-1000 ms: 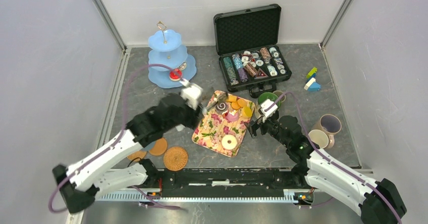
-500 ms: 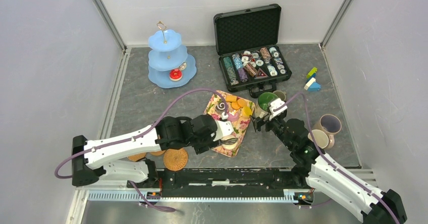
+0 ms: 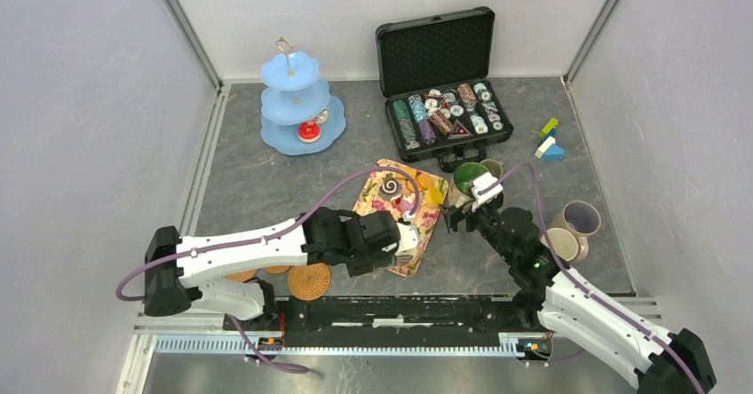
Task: Serve the afternoon tea
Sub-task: Pick up the desert from the tray, then place the desert on the desert table.
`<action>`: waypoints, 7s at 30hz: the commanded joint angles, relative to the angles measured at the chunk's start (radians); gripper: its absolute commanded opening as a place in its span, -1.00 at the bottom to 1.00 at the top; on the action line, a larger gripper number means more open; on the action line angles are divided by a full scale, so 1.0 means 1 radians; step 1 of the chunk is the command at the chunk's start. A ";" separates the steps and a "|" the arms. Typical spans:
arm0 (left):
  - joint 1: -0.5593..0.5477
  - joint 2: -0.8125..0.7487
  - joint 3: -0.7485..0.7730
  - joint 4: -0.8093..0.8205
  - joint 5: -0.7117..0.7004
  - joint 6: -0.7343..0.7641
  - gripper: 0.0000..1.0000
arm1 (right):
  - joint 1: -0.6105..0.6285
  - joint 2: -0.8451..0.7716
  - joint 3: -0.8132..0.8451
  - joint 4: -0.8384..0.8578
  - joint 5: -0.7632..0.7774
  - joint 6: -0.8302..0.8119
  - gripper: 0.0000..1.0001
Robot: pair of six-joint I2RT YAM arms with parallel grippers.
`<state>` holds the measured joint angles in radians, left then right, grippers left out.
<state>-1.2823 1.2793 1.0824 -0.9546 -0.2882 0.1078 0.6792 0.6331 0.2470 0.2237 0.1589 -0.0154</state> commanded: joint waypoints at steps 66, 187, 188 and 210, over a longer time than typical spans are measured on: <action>0.185 0.360 -0.039 0.047 0.126 0.020 0.46 | 0.005 -0.003 0.007 0.032 -0.022 0.014 0.96; 1.141 0.314 0.214 0.265 -0.032 -0.269 -0.29 | 0.004 -0.091 -0.027 0.046 0.041 0.043 0.96; 1.141 0.335 0.227 0.266 -0.033 -0.269 -0.29 | 0.004 -0.091 -0.027 0.042 0.042 0.042 0.96; 1.228 0.493 0.277 0.395 0.064 -0.278 -0.19 | 0.005 -0.083 -0.026 0.037 0.068 0.036 0.96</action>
<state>-0.0746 1.7775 1.3491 -0.6445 -0.2600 -0.1234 0.6792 0.5495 0.2146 0.2306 0.2119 0.0212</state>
